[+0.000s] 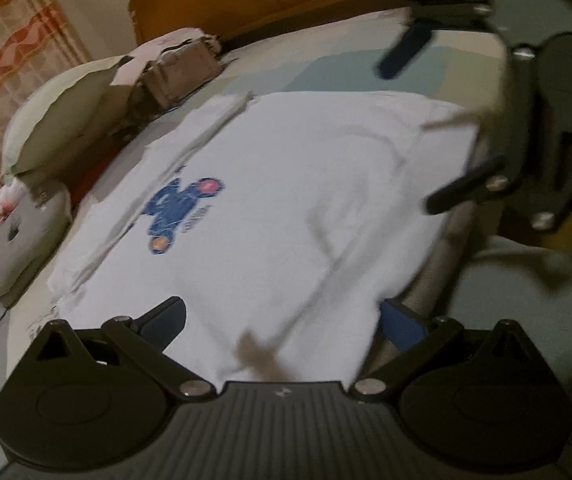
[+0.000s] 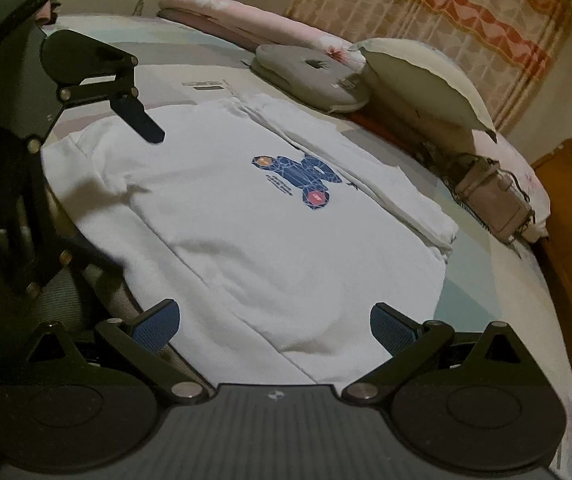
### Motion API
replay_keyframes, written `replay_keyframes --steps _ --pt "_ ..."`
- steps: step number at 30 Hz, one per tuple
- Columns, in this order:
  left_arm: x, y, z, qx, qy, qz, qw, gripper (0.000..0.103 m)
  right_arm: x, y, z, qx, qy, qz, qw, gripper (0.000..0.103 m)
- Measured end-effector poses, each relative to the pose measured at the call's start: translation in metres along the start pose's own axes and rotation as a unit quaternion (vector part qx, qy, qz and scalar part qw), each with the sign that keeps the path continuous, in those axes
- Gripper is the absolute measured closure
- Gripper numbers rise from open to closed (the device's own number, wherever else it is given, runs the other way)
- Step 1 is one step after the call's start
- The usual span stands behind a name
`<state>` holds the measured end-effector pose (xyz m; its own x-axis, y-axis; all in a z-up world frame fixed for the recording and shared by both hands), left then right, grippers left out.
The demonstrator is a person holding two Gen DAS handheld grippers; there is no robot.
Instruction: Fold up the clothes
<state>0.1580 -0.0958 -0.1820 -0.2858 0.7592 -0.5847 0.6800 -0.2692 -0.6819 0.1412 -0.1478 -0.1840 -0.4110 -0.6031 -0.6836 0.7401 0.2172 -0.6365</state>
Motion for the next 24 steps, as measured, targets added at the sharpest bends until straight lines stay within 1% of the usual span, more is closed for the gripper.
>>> replay_keyframes --steps 6,8,10,14,17,21,23,24 --pt "-0.008 -0.001 -0.022 -0.011 -0.014 0.008 0.9998 0.001 -0.003 -0.008 -0.001 -0.035 0.028 0.012 0.999 0.0" --pt "-0.009 -0.001 -0.025 -0.012 -0.017 0.009 0.9997 0.001 -0.006 -0.008 -0.006 -0.045 0.023 0.017 0.999 0.0" --pt "-0.007 0.0 -0.025 -0.012 -0.018 0.007 0.9997 0.0 -0.007 -0.005 -0.013 -0.043 0.004 0.016 0.999 0.0" --pt "-0.003 -0.002 -0.024 -0.018 -0.019 0.005 0.9996 0.0 -0.007 0.011 -0.027 -0.029 -0.048 0.005 0.998 0.0" --pt "-0.002 -0.005 -0.028 -0.026 -0.026 0.01 0.9993 0.0 -0.01 0.021 -0.034 -0.016 -0.073 0.003 0.997 0.0" --pt "-0.002 -0.011 -0.033 -0.027 -0.033 0.012 0.999 0.001 -0.016 0.03 -0.029 0.026 -0.098 0.003 0.995 0.0" --pt "-0.003 -0.015 -0.031 -0.016 -0.032 0.018 0.9992 0.001 -0.02 0.031 -0.022 0.052 -0.102 0.007 0.993 0.0" --pt "-0.004 -0.017 -0.029 -0.011 -0.031 0.021 0.9992 0.001 -0.023 0.03 -0.018 0.056 -0.093 0.011 0.994 0.0"
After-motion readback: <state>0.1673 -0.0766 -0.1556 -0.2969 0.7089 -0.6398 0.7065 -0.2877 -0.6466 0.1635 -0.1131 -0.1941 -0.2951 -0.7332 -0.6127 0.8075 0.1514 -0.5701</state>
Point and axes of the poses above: each gripper's, at about its wrist camera, not at the fingertips, and y roughly the way its jaws point, z to its right, x to its underside, the point moved 10 cm from there along y, roughly the way its jaws point, and after that the axes turned 2 degrees about -z, right-handed, at the moved point
